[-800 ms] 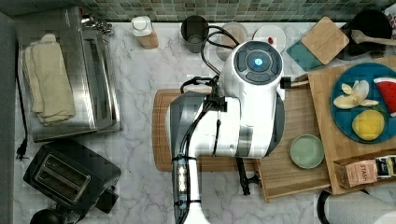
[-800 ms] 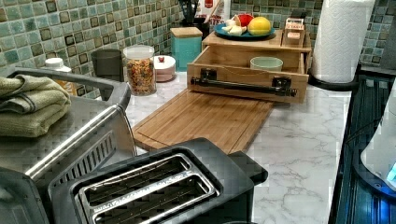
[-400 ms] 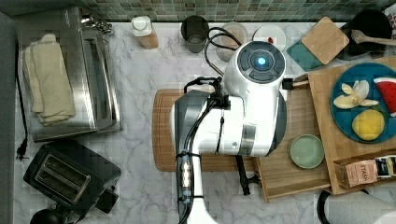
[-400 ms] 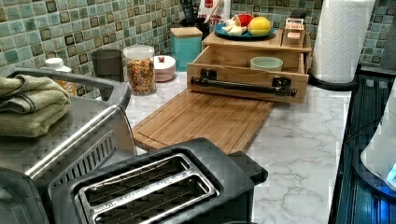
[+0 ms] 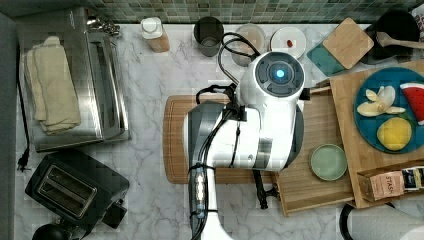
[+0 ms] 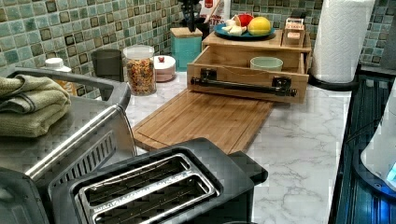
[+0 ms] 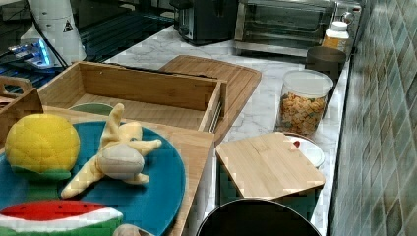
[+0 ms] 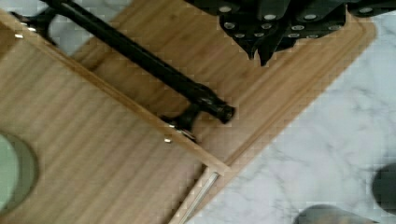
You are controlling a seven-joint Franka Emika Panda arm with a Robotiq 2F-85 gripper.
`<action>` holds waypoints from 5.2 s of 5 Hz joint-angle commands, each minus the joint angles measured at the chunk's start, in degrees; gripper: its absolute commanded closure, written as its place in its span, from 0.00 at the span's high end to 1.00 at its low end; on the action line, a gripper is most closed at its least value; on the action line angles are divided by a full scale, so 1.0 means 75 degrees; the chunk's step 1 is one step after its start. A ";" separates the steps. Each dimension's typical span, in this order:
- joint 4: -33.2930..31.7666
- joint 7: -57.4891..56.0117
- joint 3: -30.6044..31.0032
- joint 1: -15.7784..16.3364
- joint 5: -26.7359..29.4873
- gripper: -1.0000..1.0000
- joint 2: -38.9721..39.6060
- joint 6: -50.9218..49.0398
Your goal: Close the drawer.
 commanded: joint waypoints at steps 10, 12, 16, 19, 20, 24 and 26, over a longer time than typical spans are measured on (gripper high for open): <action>-0.4112 -0.3750 0.0669 0.1064 -0.1275 0.00 -0.0220 0.4084; -0.4199 -0.4792 0.0049 0.1048 -0.1483 0.00 -0.0390 0.4070; -0.3288 -0.6501 -0.0261 0.0052 -0.1351 0.00 0.0197 0.3872; -0.2770 -0.6818 -0.0585 -0.0502 -0.1678 0.00 -0.0093 0.2449; -0.2785 -0.7047 -0.0714 -0.0817 -0.1859 0.00 -0.0121 0.2728; -0.0883 -0.9725 -0.1847 -0.1705 -0.1506 0.00 0.1027 0.2696; 0.0283 -1.0849 -0.2073 -0.2467 -0.0951 0.00 0.1941 0.3370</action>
